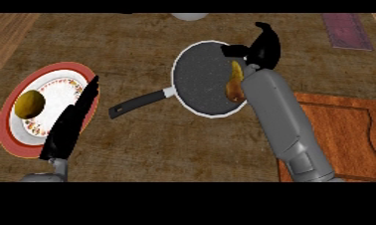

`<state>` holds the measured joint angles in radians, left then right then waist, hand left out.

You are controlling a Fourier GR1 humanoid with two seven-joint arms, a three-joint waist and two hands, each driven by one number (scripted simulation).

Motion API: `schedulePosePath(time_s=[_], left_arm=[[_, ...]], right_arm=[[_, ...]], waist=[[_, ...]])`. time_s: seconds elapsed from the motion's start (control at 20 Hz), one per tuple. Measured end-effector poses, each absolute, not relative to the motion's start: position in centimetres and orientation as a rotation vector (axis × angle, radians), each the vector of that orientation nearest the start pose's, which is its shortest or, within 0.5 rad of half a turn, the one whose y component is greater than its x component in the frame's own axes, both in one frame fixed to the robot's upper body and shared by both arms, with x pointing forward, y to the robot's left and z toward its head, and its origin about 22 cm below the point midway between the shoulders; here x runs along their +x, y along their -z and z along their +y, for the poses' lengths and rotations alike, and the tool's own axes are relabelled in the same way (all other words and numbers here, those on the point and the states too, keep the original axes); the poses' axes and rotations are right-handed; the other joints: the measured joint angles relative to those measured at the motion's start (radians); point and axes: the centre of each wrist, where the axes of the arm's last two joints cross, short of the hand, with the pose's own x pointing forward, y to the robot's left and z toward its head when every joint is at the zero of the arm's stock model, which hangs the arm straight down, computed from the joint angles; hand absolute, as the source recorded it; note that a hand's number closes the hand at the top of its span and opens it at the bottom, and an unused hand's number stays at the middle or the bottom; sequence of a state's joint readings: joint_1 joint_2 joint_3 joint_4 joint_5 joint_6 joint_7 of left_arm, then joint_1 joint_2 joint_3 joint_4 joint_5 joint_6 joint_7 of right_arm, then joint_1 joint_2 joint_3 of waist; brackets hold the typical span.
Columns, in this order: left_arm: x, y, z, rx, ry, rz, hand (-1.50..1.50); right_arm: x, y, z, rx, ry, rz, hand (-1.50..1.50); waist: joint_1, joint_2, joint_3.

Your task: Pick the pear from the cutting board and place it in the pan

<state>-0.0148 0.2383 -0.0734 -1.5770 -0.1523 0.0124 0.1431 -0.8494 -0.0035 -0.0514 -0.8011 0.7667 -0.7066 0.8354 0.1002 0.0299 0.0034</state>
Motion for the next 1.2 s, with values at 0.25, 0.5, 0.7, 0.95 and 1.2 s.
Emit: schedulePosePath(time_s=[0.25,0.5,0.7,0.95,1.2], left_arm=[[24.1,-1.6,26.7,0.286,0.325,-1.421,0.0],[23.7,-1.2,27.1,0.303,0.303,-1.406,0.0],[23.3,-0.5,27.9,0.322,0.274,-1.385,0.0],[21.8,-0.4,29.3,0.345,0.245,-1.366,0.0],[21.4,-0.5,29.1,0.36,0.226,-1.355,0.0]], right_arm=[[41.5,-6.8,-12.6,-0.964,0.281,-1.225,-1.5],[41.5,-5.8,-13.3,-1.026,0.464,-1.245,-1.5],[40.3,-4.3,-14.2,-1.056,0.555,-1.25,-1.5],[36.9,-2.2,-15.4,-1.088,0.599,-1.283,-1.5],[31.6,-0.5,-17.7,-1.129,0.623,-1.29,-1.5]], waist=[[-0.015,-0.008,-0.001],[-0.044,-0.018,-0.002],[-0.079,-0.03,-0.003],[-0.112,-0.043,-0.005],[-0.14,-0.048,-0.005]])
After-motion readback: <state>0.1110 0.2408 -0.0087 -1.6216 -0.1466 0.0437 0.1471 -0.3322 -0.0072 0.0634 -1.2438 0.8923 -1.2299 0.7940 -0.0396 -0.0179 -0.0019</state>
